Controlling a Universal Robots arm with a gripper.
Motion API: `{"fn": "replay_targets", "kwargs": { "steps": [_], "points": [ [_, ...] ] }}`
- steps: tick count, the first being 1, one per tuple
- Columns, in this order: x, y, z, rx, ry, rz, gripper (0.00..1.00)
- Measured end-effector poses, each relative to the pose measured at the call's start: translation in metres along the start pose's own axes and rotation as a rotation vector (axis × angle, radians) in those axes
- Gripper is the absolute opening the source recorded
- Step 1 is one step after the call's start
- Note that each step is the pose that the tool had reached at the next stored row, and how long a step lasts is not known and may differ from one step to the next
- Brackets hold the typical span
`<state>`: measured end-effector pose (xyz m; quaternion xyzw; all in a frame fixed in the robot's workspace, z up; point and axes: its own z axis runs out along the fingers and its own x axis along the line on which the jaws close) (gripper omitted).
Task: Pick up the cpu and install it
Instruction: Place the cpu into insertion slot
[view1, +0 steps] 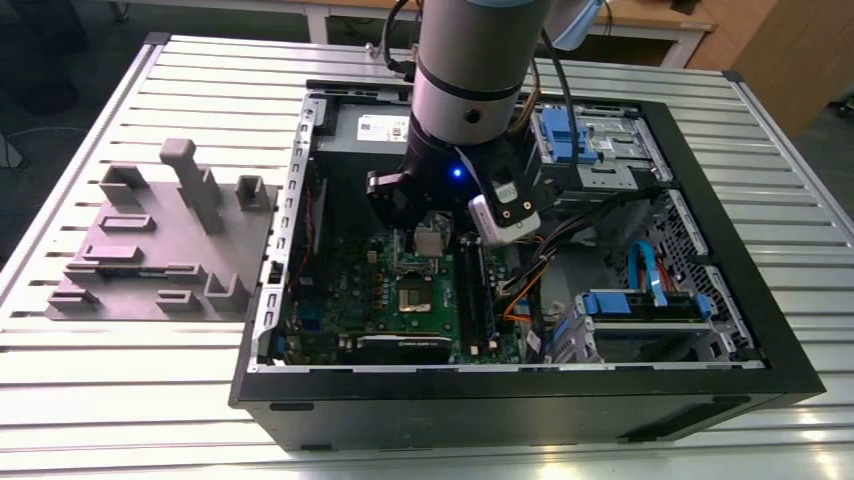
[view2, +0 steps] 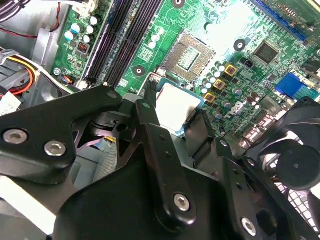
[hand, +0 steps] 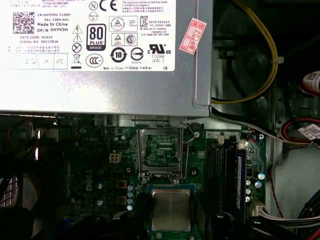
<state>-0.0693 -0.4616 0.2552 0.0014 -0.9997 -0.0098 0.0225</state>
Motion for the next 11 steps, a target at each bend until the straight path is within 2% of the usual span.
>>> {"fn": "replay_targets", "kwargs": {
  "steps": [3, 5, 11],
  "points": [
    [0.0001, 0.0, 0.0006, -0.0003, -0.0001, 0.0, 0.47],
    [0.0025, 0.0, 0.0015, -0.0001, 0.0, 0.0, 0.47],
    [0.0036, -0.0017, 0.0099, 0.0002, 0.0016, 0.0, 0.47]
  ]
}}
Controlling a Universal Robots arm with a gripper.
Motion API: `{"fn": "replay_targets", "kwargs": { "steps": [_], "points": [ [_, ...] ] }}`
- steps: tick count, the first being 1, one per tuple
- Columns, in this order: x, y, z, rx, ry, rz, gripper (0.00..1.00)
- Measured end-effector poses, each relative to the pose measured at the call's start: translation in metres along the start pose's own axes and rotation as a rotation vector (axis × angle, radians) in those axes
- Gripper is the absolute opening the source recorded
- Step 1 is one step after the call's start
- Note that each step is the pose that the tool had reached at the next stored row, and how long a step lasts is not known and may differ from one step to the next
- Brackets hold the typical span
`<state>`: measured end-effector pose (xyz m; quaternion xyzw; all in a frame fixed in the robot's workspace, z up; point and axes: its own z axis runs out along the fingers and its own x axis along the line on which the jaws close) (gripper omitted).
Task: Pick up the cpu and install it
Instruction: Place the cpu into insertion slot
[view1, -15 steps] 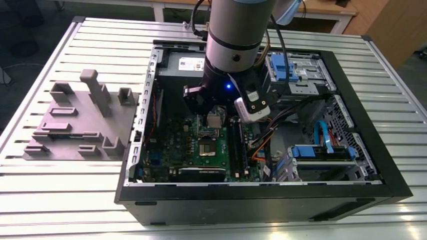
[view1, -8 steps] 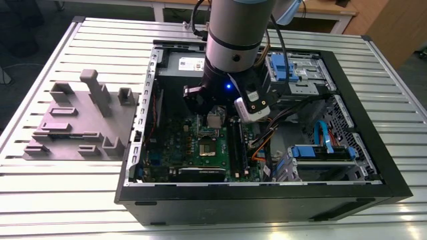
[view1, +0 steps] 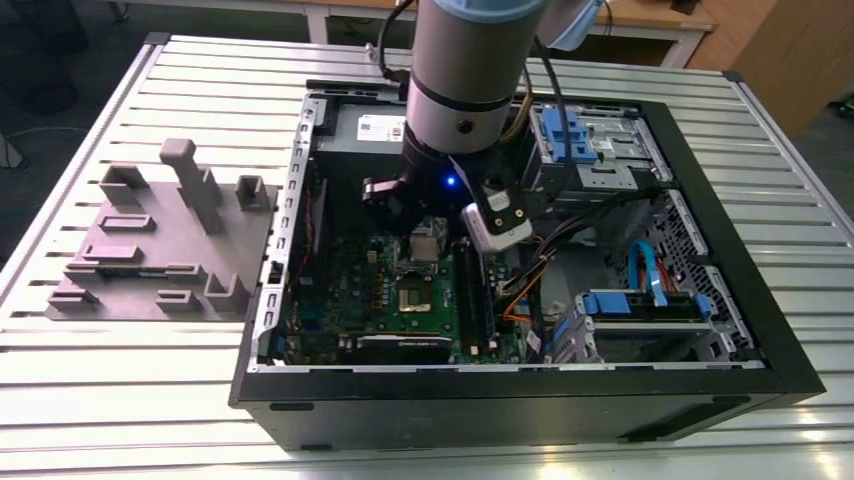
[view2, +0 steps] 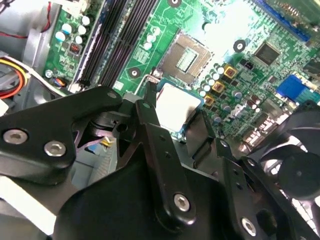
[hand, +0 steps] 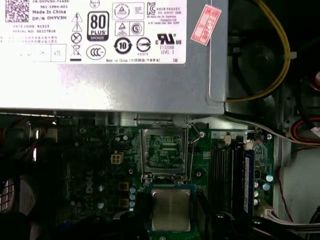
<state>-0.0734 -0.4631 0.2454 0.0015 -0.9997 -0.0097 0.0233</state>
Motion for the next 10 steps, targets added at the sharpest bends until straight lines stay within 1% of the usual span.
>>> {"fn": "replay_targets", "kwargs": {
  "steps": [5, 8, 10],
  "points": [
    [0.0002, -0.0064, 0.0046, 0.0007, 0.0022, -0.001, 0.47],
    [0.0002, -0.0108, 0.0066, 0.0012, 0.0025, -0.001, 0.47],
    [0.0001, -0.0112, 0.01, 0.001, 0.0023, 0.0, 0.47]
  ]
}}
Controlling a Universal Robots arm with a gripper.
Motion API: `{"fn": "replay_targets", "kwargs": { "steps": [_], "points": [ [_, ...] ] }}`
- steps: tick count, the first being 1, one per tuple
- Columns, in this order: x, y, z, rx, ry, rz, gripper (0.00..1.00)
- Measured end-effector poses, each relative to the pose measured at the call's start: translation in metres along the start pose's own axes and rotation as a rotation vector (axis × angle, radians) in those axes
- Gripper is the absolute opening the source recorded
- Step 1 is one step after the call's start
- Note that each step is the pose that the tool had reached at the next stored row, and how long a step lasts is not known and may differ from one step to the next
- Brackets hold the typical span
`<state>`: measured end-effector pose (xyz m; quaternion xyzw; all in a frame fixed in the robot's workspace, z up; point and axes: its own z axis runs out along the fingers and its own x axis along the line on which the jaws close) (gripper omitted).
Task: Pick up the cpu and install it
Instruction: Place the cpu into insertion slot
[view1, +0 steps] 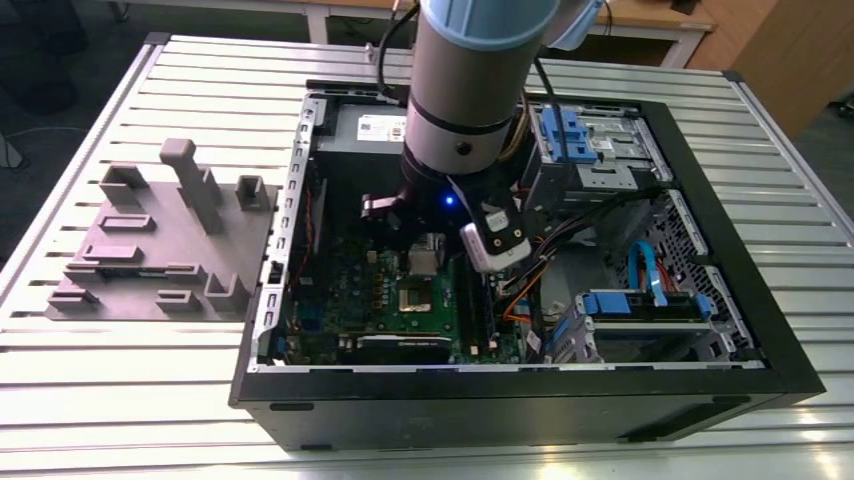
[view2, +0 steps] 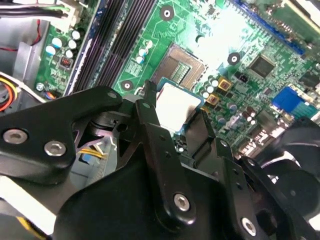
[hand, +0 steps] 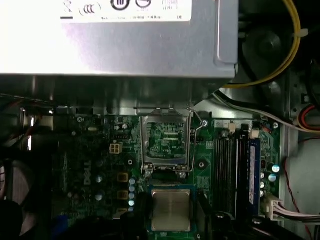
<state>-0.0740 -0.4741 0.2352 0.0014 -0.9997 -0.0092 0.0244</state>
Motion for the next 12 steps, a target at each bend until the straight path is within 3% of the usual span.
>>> {"fn": "replay_targets", "kwargs": {
  "steps": [8, 12],
  "points": [
    [-0.0008, -0.0008, 0.0145, 0.0001, 0.0001, 0.0, 0.47],
    [-0.0011, -0.0049, 0.0215, 0.0005, 0.001, 0.0, 0.47]
  ]
}}
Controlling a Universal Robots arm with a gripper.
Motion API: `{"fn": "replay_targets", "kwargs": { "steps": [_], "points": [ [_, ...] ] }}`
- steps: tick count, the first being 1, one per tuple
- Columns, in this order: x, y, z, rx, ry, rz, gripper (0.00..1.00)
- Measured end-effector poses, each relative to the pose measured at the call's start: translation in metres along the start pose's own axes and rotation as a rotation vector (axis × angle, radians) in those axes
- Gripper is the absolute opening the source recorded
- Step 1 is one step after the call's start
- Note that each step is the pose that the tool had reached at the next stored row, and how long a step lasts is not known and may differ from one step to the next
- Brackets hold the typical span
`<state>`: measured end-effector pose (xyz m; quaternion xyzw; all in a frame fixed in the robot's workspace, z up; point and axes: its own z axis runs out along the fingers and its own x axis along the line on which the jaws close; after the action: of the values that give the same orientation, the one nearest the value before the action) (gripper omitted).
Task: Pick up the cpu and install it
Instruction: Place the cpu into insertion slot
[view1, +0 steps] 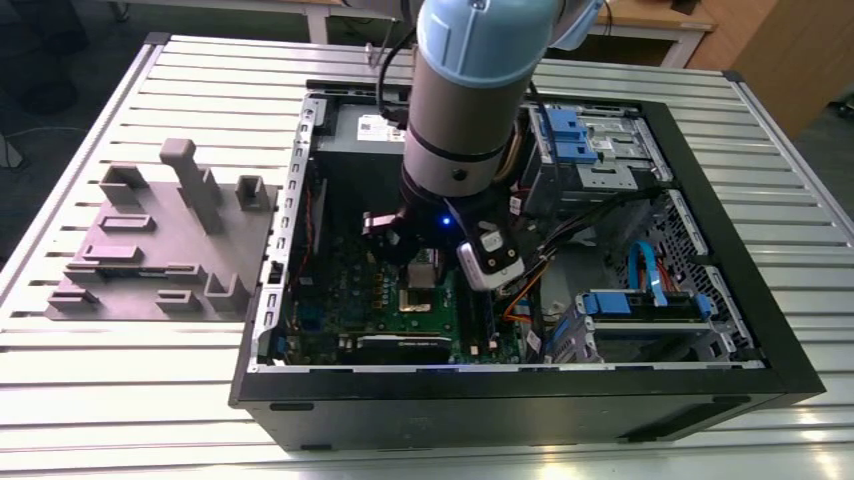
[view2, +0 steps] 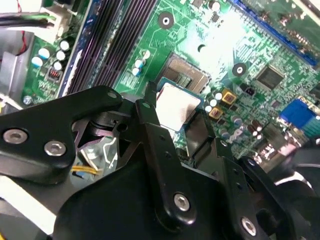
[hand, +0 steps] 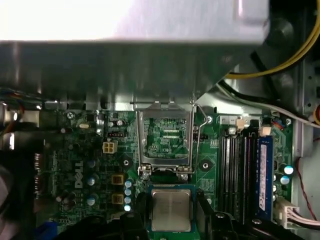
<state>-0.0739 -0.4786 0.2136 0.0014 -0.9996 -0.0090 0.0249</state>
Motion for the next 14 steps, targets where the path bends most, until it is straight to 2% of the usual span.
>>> {"fn": "replay_targets", "kwargs": {
  "steps": [8, 14],
  "points": [
    [0.0014, -0.0036, 0.0141, 0.0001, 0.0034, 0.0, 0.47],
    [0.0018, -0.0065, 0.0179, -0.0002, 0.0034, 0.002, 0.47]
  ]
}}
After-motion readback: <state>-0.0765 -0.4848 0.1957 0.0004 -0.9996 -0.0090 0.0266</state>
